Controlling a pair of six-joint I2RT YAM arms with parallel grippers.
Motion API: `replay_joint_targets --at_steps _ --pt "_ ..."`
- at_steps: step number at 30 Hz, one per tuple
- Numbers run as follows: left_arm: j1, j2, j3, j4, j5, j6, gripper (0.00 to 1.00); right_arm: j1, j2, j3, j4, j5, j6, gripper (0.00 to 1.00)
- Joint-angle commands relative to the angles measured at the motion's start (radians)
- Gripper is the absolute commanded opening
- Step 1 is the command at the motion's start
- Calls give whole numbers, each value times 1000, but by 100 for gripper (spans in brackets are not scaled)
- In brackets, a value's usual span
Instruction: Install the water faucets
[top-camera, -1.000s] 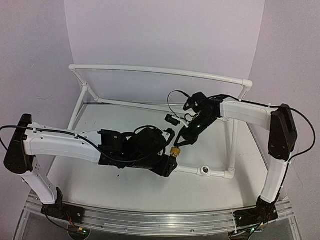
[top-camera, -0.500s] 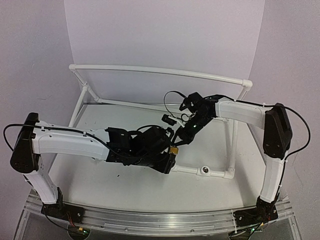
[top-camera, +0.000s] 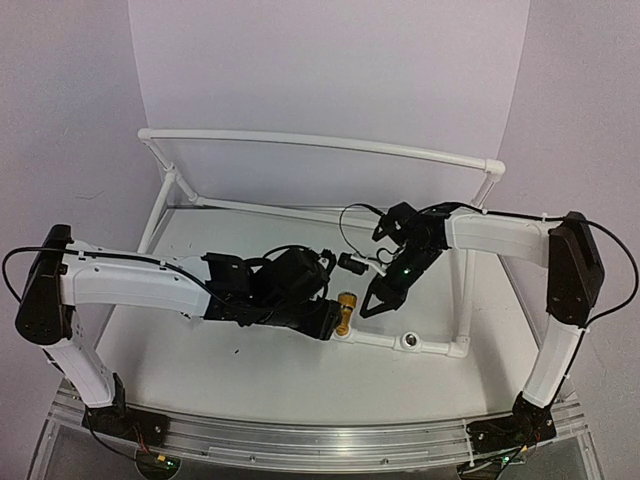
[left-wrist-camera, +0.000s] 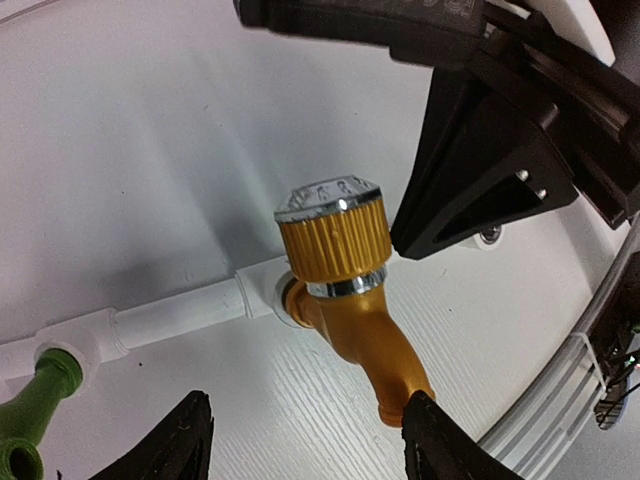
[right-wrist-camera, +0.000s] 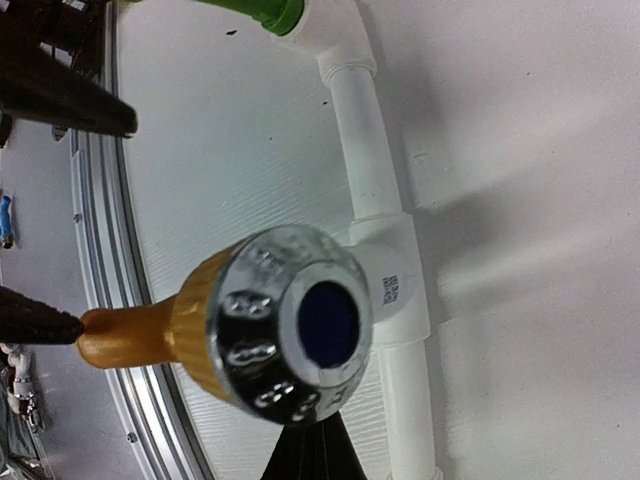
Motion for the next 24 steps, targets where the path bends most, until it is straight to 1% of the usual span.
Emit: replay_joint_targets --at_steps 1,6,10,19,24 --pt "-28 -81 -46 111 93 94 66 -18 -65 41 -24 15 -19 0" --pt "-42 -3 27 42 96 114 67 -62 20 190 -15 56 -8 0" --pt "-45 40 69 21 80 109 67 -53 81 267 12 27 32 0" --pt "-43 49 81 -22 -13 71 68 33 135 281 71 -4 98 0" --pt "-43 56 81 -36 -24 60 68 59 148 280 75 -4 104 0"
